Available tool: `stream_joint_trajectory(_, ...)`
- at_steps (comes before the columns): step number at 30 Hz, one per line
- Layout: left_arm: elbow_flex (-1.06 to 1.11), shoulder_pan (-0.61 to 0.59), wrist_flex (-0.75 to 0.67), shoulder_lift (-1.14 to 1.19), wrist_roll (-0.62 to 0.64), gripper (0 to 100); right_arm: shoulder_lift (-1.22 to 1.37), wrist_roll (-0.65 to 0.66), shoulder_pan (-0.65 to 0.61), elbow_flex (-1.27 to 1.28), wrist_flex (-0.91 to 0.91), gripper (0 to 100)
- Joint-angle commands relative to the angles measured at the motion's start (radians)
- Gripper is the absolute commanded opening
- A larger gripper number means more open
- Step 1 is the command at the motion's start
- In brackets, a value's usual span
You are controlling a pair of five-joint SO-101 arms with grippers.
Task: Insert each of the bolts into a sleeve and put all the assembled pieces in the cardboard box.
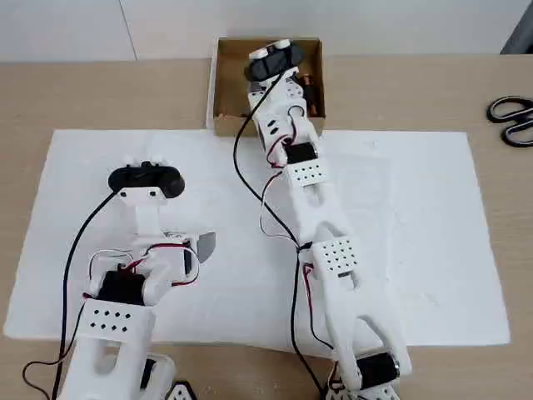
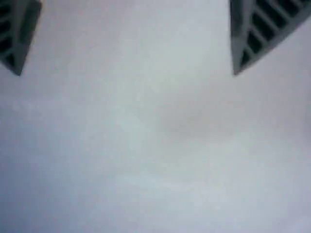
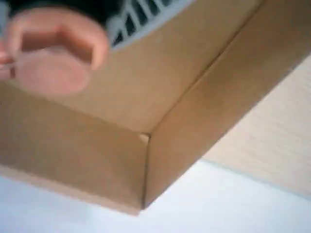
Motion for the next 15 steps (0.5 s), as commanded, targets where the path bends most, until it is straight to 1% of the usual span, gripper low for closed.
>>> stream_joint_trajectory(1,-0.004,-0.002,0.002,-0.025,-0.006,26,-0.022,0.012,-0.004,-0.074,0.002,11.8)
stream_joint_trajectory(3,-0.002,-0.003,0.002,-0.025,-0.006,26,-0.024,0.012,-0.004,-0.074,0.022,19.1)
stream_joint_trajectory(5,-0.002,-0.005,0.003,-0.025,-0.006,26,-0.025,0.012,-0.005,-0.077,0.062,23.6)
stream_joint_trajectory(11,-0.002,0.002,0.003,-0.025,-0.006,26,-0.027,0.011,-0.005,-0.123,0.101,24.2)
stream_joint_trajectory(15,-0.008,0.003,0.0,-0.025,-0.006,26,-0.085,0.011,0.002,-0.123,0.128,24.2)
